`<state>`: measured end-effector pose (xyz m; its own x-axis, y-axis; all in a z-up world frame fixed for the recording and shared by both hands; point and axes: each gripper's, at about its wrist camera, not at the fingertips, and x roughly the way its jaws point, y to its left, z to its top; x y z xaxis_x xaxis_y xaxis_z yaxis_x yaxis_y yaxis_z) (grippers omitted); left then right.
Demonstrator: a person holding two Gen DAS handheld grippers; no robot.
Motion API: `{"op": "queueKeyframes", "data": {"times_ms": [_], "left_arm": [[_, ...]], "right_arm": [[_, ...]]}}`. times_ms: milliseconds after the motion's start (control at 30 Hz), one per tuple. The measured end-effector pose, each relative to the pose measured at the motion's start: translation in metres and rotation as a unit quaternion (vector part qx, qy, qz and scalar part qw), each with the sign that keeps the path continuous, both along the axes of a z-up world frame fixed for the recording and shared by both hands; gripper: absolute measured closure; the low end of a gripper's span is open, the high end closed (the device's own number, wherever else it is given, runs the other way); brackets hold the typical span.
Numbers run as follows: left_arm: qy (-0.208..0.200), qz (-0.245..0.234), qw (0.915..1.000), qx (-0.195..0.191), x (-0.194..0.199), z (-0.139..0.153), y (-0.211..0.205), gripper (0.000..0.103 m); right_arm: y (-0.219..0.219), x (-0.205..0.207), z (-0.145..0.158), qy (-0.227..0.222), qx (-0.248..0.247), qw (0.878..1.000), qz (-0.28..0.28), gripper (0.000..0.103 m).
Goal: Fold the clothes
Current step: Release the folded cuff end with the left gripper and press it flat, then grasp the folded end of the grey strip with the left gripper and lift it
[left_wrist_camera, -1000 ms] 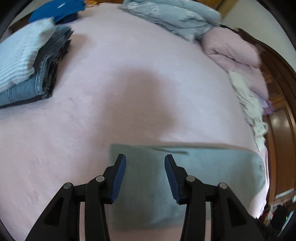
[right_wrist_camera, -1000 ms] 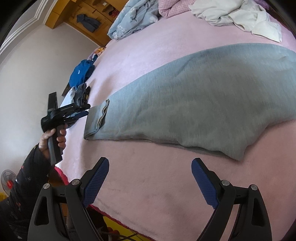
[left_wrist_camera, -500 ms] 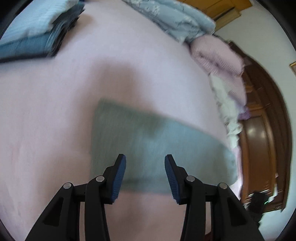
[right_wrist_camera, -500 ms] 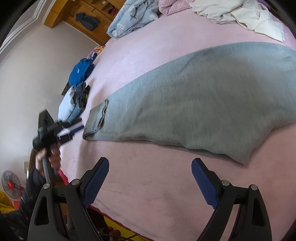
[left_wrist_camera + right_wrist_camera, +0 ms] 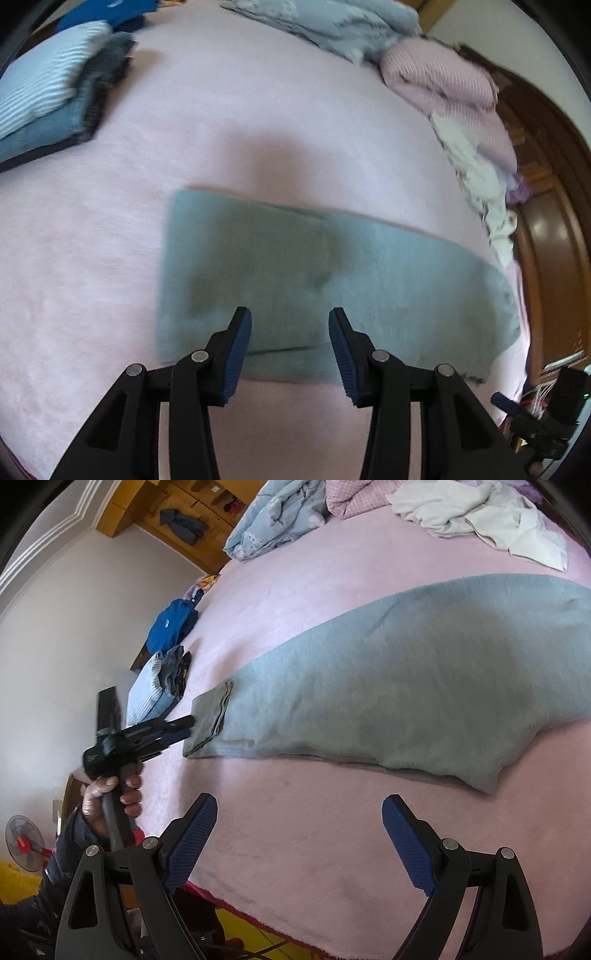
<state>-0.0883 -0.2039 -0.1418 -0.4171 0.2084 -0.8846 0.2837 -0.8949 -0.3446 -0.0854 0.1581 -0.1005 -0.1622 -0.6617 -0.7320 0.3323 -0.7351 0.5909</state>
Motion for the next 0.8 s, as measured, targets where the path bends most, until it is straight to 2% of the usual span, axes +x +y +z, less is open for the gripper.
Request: {"op": "queueKeyframes", "data": {"times_ms": [100,167,267,333,400,500,633,733,800], "left_arm": [[-0.032,-0.017,0.9987,-0.036,-0.011,-0.019,0.012,0.063],[-0.029,-0.021,0.9987,-0.035,-0.012,-0.018,0.01,0.063],[0.016,-0.009,0.9992,0.036,0.001,0.002,-0.016,0.063],[0.049,0.008,0.9968,0.062,0.016,0.016,-0.043,0.063],[0.069,0.027,0.9946,0.072,0.027,0.021,-0.066,0.063],[0.073,0.057,0.9923,0.082,0.035,0.01,-0.094,0.063],[0.063,0.093,0.9854,0.128,0.051,-0.019,-0.114,0.063],[0.06,0.109,0.9792,0.16,0.069,-0.039,-0.123,0.063],[0.058,0.107,0.9754,0.184,0.065,-0.05,-0.121,0.063]], "right_arm": [[0.0,0.001,0.003,0.004,0.002,1.0,0.002,0.012],[0.002,0.001,0.004,0.005,-0.001,1.0,0.0,0.012],[0.007,-0.001,0.005,0.006,-0.005,1.0,-0.006,0.012],[0.009,-0.002,0.001,0.001,-0.007,1.0,-0.01,0.012],[0.008,-0.004,-0.004,-0.007,-0.01,1.0,-0.013,0.012],[0.003,-0.003,-0.009,-0.017,-0.012,1.0,-0.009,0.012],[-0.007,-0.002,-0.008,-0.017,-0.004,1.0,0.003,0.012],[-0.012,-0.002,-0.007,-0.018,0.001,1.0,0.005,0.012],[-0.015,-0.004,-0.007,-0.022,0.001,1.0,0.004,0.012]]}}
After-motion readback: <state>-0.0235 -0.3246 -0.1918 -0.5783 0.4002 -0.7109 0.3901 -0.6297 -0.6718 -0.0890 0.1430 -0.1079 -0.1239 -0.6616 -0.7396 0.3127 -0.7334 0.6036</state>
